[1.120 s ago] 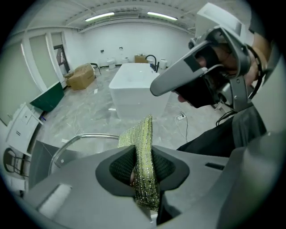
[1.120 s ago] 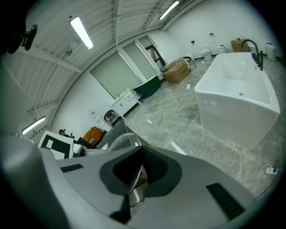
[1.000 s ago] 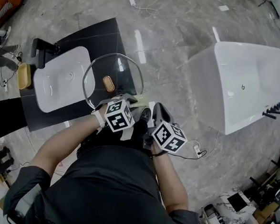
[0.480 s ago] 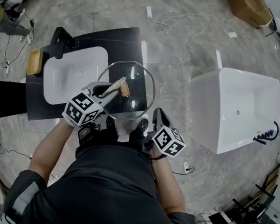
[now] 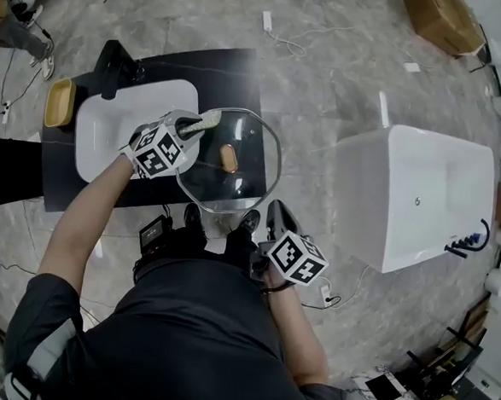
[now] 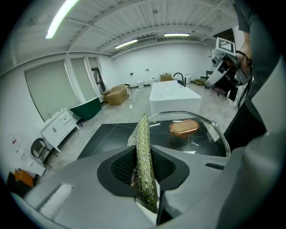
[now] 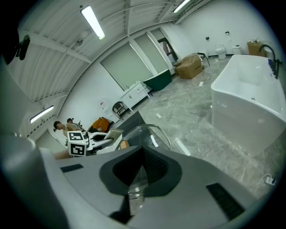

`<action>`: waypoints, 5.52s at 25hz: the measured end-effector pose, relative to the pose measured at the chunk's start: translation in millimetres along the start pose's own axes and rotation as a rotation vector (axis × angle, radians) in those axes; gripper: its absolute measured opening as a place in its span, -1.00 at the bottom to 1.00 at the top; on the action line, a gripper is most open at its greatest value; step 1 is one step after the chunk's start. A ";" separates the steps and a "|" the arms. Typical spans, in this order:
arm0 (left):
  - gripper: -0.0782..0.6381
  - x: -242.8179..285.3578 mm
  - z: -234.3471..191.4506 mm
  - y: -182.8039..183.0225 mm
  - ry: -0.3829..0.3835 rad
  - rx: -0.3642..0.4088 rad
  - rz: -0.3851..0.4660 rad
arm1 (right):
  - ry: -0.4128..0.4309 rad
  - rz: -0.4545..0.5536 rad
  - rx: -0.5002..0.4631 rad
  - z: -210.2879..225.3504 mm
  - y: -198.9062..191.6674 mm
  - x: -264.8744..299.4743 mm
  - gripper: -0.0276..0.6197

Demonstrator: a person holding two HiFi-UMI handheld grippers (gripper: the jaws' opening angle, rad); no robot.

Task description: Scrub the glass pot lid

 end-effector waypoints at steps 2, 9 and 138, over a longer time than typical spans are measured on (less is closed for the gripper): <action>-0.57 14.7 -0.4 -5.8 -0.013 0.040 -0.017 | -0.014 0.009 0.017 5.8 -3.8 -4.7 -0.89; -0.57 29.8 10.9 -20.7 -0.064 0.091 -0.053 | -0.040 0.042 0.092 29.3 -5.9 -18.9 -0.89; -0.57 -5.4 111.2 -12.6 -0.080 -0.049 0.003 | 0.105 -0.157 0.152 19.7 -19.8 14.5 -0.89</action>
Point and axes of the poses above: the fingertips, and each gripper's own axes: x forward along the fingers, z to its right, y out of its top, the point moved 7 cm from there along -x, backward along the fingers, and after that the axes turned 4 degrees about x, right-handed, at the moved point
